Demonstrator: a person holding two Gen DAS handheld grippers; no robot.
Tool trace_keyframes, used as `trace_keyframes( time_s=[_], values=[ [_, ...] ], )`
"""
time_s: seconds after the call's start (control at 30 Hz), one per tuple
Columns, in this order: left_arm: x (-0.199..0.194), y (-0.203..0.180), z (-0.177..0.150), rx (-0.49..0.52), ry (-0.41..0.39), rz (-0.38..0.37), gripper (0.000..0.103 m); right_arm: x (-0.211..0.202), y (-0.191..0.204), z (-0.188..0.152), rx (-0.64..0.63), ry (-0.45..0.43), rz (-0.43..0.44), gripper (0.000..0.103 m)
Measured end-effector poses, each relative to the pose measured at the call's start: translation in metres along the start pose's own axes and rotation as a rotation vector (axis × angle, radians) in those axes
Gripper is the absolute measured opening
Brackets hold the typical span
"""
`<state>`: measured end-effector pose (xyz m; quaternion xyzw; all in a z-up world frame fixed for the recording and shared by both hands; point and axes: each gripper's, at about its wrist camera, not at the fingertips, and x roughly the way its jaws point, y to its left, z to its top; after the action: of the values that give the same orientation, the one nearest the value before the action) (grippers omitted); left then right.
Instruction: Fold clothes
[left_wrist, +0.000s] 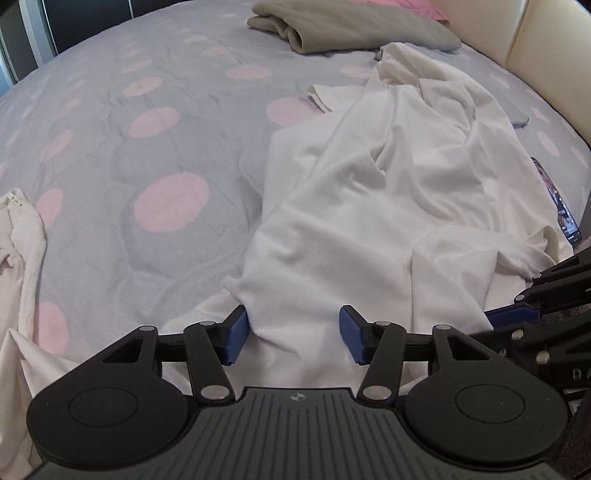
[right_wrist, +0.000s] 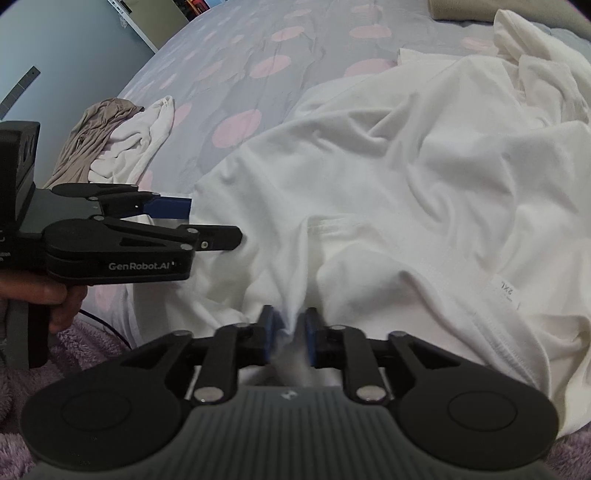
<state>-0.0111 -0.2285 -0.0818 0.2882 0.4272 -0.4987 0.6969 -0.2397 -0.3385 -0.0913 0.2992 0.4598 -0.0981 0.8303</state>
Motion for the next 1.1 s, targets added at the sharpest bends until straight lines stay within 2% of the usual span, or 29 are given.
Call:
trace_keyframes(
  time_s=[0.07,0.13,0.17,0.2,0.23,0.27,0.33,0.43,0.6,0.7,0.8,0.97,1.1],
  values=[
    [0.0,-0.001,0.001,0.002,0.008,0.001,0.042,0.001,0.001,-0.001,0.004,0.006,0.018,0.036],
    [0.001,-0.004,0.001,0.024,0.01,0.017,0.03,0.003,0.005,-0.001,-0.019,0.012,0.015,0.036],
    [0.001,-0.005,0.0,0.032,0.008,0.024,0.027,0.004,0.007,-0.001,-0.031,0.015,0.014,0.034],
    [-0.001,-0.004,0.0,0.024,0.001,0.026,0.019,0.005,0.009,-0.001,-0.044,0.016,0.014,0.031],
    [-0.002,-0.003,0.0,0.015,-0.006,0.028,0.014,0.005,0.011,-0.001,-0.052,0.013,0.017,0.018],
    [-0.004,0.0,0.001,-0.004,-0.014,0.021,0.012,0.004,0.011,-0.001,-0.055,0.007,0.024,0.01],
    [-0.008,0.005,0.001,-0.037,-0.03,0.012,0.006,0.001,0.011,0.0,-0.059,-0.017,0.026,0.007],
    [-0.017,0.009,0.001,-0.065,-0.068,0.016,0.004,-0.006,0.013,0.003,-0.065,-0.064,0.018,0.006],
    [-0.045,-0.005,0.001,0.042,-0.173,0.14,0.003,-0.019,0.027,0.01,-0.128,-0.154,-0.006,0.006],
    [-0.074,0.006,0.003,0.007,-0.267,0.192,0.003,-0.028,0.037,0.019,-0.156,-0.202,-0.006,0.006],
    [-0.105,0.023,0.007,-0.039,-0.351,0.249,0.003,-0.039,0.049,0.034,-0.168,-0.249,0.024,0.006],
    [-0.162,0.05,0.008,-0.08,-0.452,0.416,0.003,-0.054,0.086,0.053,-0.261,-0.328,0.1,0.006],
    [-0.203,0.071,0.0,-0.13,-0.464,0.526,0.003,-0.054,0.106,0.055,-0.31,-0.326,0.166,0.006]
  ],
)
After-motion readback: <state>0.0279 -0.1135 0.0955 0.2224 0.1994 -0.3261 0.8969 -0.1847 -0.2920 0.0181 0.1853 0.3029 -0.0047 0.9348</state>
